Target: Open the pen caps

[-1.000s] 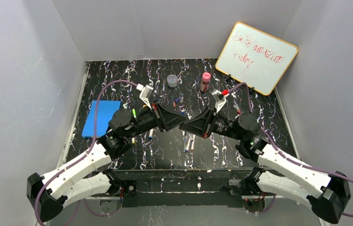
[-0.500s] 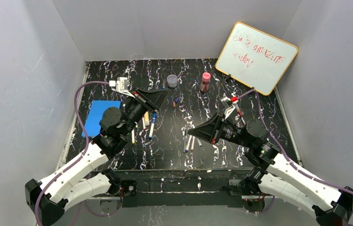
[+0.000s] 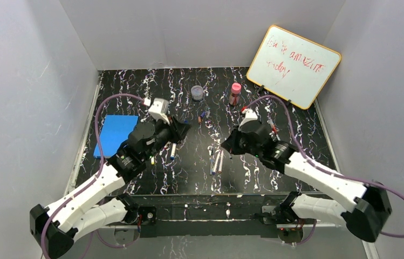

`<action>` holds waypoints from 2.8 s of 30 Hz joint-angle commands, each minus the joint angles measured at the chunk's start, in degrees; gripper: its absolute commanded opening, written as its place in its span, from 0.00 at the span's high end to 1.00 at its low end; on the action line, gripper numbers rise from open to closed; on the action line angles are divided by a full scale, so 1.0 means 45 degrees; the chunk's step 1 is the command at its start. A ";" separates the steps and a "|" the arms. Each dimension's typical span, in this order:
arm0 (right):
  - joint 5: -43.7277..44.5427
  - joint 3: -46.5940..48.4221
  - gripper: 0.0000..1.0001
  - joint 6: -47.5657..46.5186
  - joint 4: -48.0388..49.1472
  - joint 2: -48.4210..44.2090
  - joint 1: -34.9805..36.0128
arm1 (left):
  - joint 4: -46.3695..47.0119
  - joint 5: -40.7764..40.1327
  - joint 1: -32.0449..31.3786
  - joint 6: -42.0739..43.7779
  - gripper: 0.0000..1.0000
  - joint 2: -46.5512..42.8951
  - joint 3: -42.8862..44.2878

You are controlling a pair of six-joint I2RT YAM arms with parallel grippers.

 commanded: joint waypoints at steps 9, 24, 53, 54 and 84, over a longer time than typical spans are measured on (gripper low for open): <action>0.2003 -0.2157 0.97 0.1411 0.2122 0.2673 -0.0006 | -0.2879 -0.1327 0.0044 0.1379 1.00 -0.2889 -0.3133; 0.2920 -0.2152 0.80 0.1791 0.3503 0.5219 -0.0190 | -0.3011 -0.1202 0.0044 0.1470 1.00 -0.2734 -0.3118; 0.3883 -0.2033 0.44 0.1707 0.0341 0.1222 -0.0214 | -0.2798 -0.2475 0.0030 0.0799 1.00 0.0305 -0.1891; 0.4088 -0.2032 0.37 0.1444 0.0141 0.0958 -0.0214 | -0.2926 -0.2776 0.0028 0.0732 1.00 0.1022 -0.1469; 0.4698 -0.0523 0.21 0.0029 -0.2968 -0.2435 -0.0263 | -0.5042 -0.0539 0.2955 0.1353 0.84 1.5035 0.8925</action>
